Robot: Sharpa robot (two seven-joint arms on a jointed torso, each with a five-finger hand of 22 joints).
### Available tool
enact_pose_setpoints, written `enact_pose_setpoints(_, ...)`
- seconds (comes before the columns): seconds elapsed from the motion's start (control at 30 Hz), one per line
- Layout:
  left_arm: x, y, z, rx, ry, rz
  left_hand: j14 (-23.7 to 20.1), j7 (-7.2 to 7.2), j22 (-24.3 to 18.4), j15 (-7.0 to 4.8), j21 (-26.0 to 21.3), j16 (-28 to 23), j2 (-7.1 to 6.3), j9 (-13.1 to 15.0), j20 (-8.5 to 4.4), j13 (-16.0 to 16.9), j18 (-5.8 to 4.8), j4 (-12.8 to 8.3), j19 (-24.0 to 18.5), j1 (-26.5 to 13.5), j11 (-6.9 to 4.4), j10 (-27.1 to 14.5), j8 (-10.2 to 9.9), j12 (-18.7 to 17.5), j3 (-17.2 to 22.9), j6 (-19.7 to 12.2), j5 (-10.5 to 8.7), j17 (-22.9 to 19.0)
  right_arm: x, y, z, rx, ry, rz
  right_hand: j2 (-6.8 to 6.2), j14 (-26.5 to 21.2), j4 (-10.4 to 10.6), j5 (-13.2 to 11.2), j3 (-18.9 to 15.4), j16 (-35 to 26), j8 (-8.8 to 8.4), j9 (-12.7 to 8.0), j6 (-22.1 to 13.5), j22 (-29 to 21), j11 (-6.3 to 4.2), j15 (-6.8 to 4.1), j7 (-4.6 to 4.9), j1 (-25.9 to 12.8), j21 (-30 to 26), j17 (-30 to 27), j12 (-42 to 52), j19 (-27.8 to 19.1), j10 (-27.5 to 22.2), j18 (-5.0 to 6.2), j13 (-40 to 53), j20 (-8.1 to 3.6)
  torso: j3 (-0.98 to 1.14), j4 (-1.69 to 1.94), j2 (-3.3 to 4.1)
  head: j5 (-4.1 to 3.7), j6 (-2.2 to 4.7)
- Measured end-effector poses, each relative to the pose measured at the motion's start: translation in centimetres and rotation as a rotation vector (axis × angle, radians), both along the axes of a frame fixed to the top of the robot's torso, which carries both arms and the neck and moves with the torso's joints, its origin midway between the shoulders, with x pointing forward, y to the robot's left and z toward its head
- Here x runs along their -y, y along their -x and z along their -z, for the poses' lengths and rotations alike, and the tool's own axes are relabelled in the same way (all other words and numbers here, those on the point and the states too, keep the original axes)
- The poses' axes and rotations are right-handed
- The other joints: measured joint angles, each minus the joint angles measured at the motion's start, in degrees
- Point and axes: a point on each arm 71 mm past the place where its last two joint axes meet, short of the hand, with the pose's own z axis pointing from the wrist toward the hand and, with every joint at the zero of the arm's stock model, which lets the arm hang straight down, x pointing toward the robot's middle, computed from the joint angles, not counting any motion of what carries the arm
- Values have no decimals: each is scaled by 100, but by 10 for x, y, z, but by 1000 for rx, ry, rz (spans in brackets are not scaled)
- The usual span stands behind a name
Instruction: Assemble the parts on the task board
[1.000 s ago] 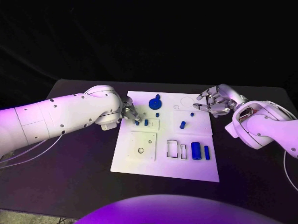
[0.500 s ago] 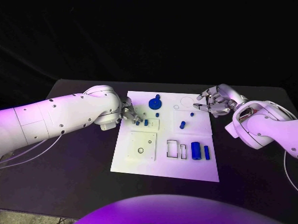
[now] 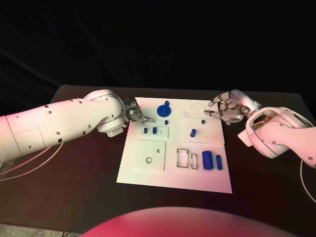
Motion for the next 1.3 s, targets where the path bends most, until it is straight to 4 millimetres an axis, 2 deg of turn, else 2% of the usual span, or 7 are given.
enact_pose_setpoints(0.1, -1, -1, -3, 30, 57, -18, -5, 102, 0, 112, -510, -71, 93, -46, 82, -555, 1, -15, -237, 93, 94, -457, 21, -294, -511, -270, 501, 0, 0, 0, 0, 0, 0, 0, 0, 0, 0, 0, 0, 0, 0, 0, 0, 0, 0, 0, 0, 0, 0, 0, 0, 0, 0, 0, -5, 0, 0, 0, 0, -4, 9)
enact_pose_setpoints(0.17, 0, -2, -5, 51, 104, -22, 0, 216, 0, 212, -1774, -500, 113, -104, 165, -1315, 191, -20, -824, 406, 219, -1206, 26, -784, -819, -619, 1374, 0, 0, 0, 0, 0, 0, 0, 0, 0, 0, 0, 0, 0, 0, -1, 0, 0, 0, 0, 0, 0, 0, 0, 0, 0, 0, 0, -5, 0, 1, 0, 0, -9, 15)
enact_pose_setpoints(0.27, 3, -4, -8, 92, 187, -15, -648, 377, -146, 378, -3217, -1420, 117, -224, 294, -1648, 358, -24, -1594, 800, 388, -1817, -11, -1156, -820, -879, 1595, -924, 0, 0, 0, 0, 0, 1, 0, 0, 0, 0, 0, 0, 0, -1, 0, -12, 0, 0, 0, 0, -31, -12, -36, 0, 0, 0, -26, 0, 1, 0, 0, -25, 32)
enact_pose_setpoints(0.4, 12, -7, -14, 176, 274, 36, -1322, 517, -388, 509, -3726, -2068, 110, -544, 428, -1958, 359, -274, -1840, 1761, 531, -2196, -284, -1453, -563, -1050, 1523, -1818, 1, 0, 0, 1, 1, 1, 0, 0, 0, 0, 0, -22, 0, -1, 0, -28, -12, 0, 0, 0, -35, -35, -36, 0, -12, 0, -35, 0, 0, 2, -1, -57, 69)
enact_pose_setpoints(0.57, 29, -8, -20, 331, 327, 184, -1996, 647, -347, 616, -3856, -2615, 65, -985, 541, -2620, 359, -748, -1953, 2619, 659, -2577, -650, -2280, 19, -748, 1307, -2618, 0, -1, 0, 2, 0, 0, 0, 0, -24, 0, 24, -22, 0, -1, 0, -35, 0, 0, 0, 0, -62, -29, -36, 0, -41, 0, -41, 0, -3, -2, 5, -86, 111)
enact_pose_setpoints(0.97, 56, -7, -17, 556, 181, 544, -1754, 542, -306, 660, -3962, -2393, -235, -1533, 606, -3313, 358, -792, -1928, 2327, 701, -2349, -1313, -2992, -90, -324, 801, -2603, -2, 0, 0, 5, -3, -6, 0, 0, -24, 0, 24, -22, 0, -1, 0, -61, 0, 0, 0, 0, -106, -24, -67, 0, -82, 0, -86, 0, 2, -8, 13, -116, 163)
enact_pose_setpoints(1.3, 74, -8, -5, 533, 21, 702, -1207, 501, -267, 616, -3962, -1819, -236, -1700, 565, -3663, 358, -844, -1626, 2326, 693, -2215, -1679, -3444, -140, -60, 842, -2072, -4, -1, 0, 8, -6, -10, 0, 0, -24, 0, 24, -44, 0, -2, -20, -90, 0, 0, 20, 0, -168, -51, -103, 0, -82, 0, -114, 0, 3, -7, 16, -127, 165)
